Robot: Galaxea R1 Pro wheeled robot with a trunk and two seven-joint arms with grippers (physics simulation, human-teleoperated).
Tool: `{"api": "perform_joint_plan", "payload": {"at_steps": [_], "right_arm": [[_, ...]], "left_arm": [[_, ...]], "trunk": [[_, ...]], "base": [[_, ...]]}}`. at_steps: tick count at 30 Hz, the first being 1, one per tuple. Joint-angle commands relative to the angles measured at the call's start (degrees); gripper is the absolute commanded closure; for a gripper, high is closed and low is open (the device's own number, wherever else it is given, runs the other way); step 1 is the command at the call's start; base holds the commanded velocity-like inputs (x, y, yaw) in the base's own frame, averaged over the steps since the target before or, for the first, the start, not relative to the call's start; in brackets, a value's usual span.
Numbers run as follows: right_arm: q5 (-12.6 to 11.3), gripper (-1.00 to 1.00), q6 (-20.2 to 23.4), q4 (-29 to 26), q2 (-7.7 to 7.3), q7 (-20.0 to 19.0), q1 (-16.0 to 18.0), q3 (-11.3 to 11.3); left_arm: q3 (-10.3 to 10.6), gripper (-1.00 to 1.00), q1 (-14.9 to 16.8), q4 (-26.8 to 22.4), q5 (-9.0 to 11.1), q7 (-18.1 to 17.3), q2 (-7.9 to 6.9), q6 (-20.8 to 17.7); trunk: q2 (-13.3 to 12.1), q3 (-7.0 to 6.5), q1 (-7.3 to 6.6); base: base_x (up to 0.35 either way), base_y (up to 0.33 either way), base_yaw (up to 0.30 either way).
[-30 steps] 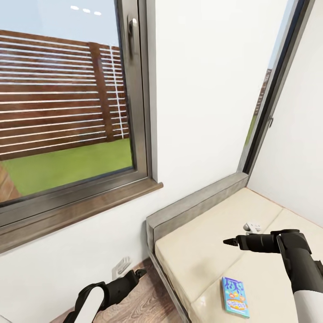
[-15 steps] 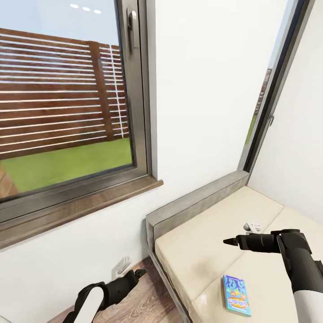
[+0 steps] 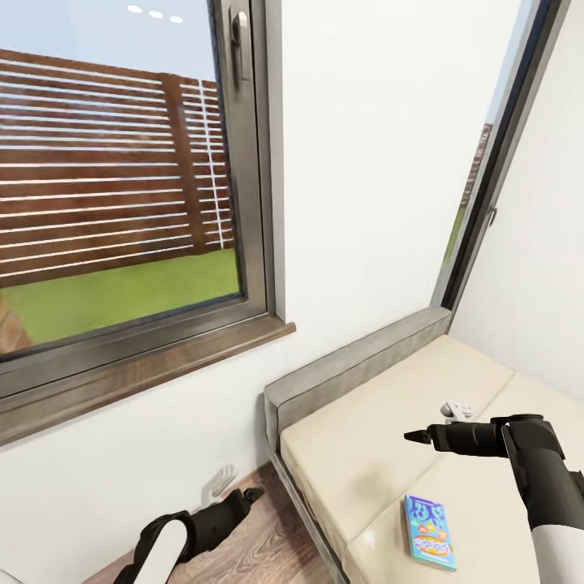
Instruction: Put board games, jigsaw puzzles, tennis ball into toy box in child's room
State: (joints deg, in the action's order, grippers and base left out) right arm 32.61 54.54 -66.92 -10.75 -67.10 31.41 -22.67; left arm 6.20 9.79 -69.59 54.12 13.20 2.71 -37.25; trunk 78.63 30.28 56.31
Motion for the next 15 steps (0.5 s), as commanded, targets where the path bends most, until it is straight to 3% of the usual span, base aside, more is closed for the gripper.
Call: {"api": "perform_joint_plan", "payload": {"at_steps": [1,15], "right_arm": [[0.5,-1.0,0.3,0.0,0.02,-0.6,0.1,-0.1],[0.5,-1.0,0.3,-0.1,0.02,-0.6,0.1,-0.1]], "left_arm": [[0.0,-1.0,-0.1,0.1,0.5,0.5,-0.03,-0.1],[0.1,-1.0,-0.5,3.7,0.0,0.5,-1.28,1.0]], "trunk": [[0.0,0.06,0.0],[0.0,0.06,0.0]], "base": [[0.0,0.0,0.006],[0.0,0.0,0.002]]}}
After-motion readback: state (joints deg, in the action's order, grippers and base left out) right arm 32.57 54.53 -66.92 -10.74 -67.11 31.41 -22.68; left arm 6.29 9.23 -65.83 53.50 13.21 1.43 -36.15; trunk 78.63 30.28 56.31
